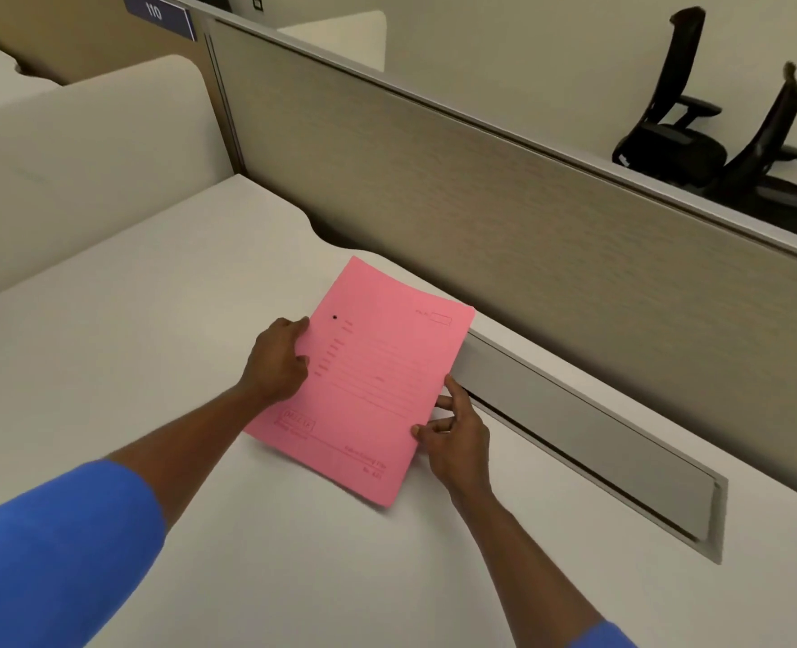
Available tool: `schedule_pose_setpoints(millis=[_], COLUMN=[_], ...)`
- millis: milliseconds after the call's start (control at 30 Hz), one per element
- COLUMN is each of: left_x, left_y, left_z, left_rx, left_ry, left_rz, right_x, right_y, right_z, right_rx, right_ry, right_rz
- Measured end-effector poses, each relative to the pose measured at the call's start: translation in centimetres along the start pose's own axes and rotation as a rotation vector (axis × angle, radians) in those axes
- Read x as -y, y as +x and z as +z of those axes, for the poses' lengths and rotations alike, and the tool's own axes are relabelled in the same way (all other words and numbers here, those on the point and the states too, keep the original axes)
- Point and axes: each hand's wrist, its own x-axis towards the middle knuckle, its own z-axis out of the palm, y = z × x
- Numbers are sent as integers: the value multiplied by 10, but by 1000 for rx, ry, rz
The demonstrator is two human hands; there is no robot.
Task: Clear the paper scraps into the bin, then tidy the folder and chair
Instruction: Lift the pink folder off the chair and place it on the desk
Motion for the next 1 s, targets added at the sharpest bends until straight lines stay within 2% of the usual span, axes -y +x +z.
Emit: schedule_pose_setpoints(millis=[167, 567, 1000], left_x=[0, -4, -7], left_y=[44, 93, 116], left_z=[14, 32, 38], left_rx=[-45, -54, 12], left_ry=[54, 168, 394], left_rz=[13, 1, 86], right_x=[-3, -6, 2], right_y=[37, 75, 86], right_z=[14, 28, 43], right_rx=[-20, -83, -111], right_ry=[5, -190, -234], right_rz=[1, -84, -4])
